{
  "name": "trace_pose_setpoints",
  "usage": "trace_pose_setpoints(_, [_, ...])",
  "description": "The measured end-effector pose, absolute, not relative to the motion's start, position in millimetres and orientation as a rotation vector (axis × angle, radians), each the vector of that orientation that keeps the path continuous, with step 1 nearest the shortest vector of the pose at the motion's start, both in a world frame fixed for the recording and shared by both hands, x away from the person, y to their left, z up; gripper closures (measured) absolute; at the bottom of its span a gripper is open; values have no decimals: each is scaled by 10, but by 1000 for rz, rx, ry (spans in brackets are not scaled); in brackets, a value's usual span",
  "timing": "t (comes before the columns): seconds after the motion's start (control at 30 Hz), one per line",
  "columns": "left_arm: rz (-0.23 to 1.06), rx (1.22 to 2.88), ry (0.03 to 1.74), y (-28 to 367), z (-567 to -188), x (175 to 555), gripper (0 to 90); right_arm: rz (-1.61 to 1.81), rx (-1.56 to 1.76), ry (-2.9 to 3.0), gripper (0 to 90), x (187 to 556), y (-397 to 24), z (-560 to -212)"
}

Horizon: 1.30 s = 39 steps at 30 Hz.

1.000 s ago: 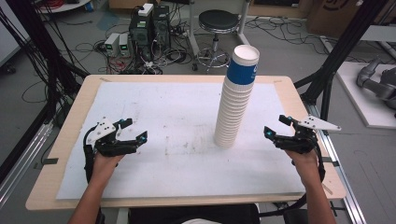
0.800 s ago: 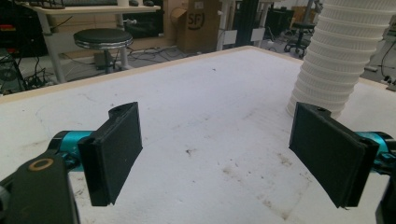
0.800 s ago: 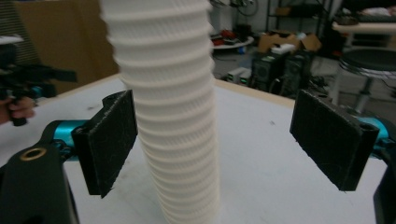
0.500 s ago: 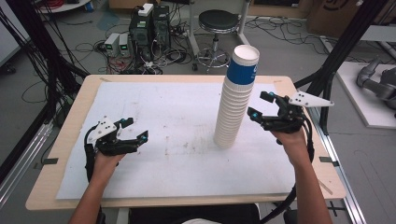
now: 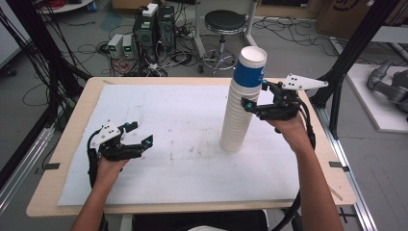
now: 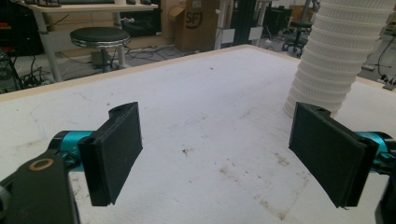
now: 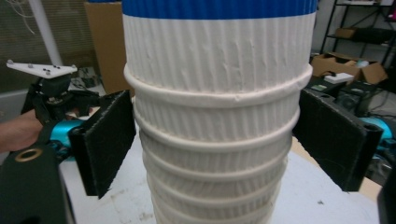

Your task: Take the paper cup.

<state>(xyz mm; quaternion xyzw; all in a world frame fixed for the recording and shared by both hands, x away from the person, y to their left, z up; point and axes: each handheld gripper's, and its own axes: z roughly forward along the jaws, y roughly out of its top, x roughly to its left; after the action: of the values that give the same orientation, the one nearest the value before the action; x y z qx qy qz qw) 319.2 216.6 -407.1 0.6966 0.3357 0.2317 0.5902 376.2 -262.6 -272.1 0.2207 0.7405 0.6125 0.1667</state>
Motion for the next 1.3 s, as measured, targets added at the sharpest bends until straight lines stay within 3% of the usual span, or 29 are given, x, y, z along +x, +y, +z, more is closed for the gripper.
trace_pose_setpoints(0.5, [549, 1610, 730, 2096, -3910, 3227, 170, 1698, 604, 2134, 141, 3783, -2610, -2733])
trace_pose_setpoints(0.77, [465, 1606, 581, 1859, -3351, 3409, 168, 1691, 599, 2139, 142, 3772, -2620, -2729])
trace_pose_setpoints(1.0, [385, 1590, 398, 1413, -2603, 3620, 168, 1693, 600, 2139, 142, 3772, -2619, -2729])
trace_pose_setpoints(1.3, [328, 1617, 257, 840, -2131, 3809, 168, 1673, 597, 2150, 142, 3766, -2601, -2709])
